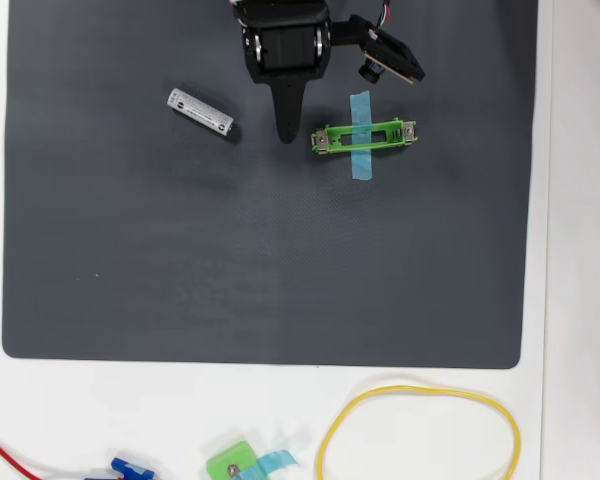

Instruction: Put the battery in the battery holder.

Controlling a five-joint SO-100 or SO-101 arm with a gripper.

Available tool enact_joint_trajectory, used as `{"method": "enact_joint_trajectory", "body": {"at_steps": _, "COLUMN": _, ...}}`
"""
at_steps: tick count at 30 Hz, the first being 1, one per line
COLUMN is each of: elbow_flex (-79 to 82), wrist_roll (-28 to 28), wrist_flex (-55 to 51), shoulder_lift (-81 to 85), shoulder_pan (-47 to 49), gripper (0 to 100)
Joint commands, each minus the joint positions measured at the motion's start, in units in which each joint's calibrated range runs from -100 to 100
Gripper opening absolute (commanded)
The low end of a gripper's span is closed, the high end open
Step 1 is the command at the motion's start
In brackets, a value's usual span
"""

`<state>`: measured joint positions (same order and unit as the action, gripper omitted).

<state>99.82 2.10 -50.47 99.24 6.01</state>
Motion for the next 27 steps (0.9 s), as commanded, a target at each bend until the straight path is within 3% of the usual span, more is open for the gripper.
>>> {"method": "enact_joint_trajectory", "body": {"at_steps": 1, "elbow_flex": 0.2, "wrist_roll": 0.1, "wrist_flex": -0.2, "shoulder_lift": 0.3, "shoulder_pan": -0.6, "gripper": 0}}
{"method": "enact_joint_trajectory", "body": {"at_steps": 27, "elbow_flex": 0.2, "wrist_roll": 0.1, "wrist_flex": -0.2, "shoulder_lift": 0.3, "shoulder_pan": -0.6, "gripper": 0}}
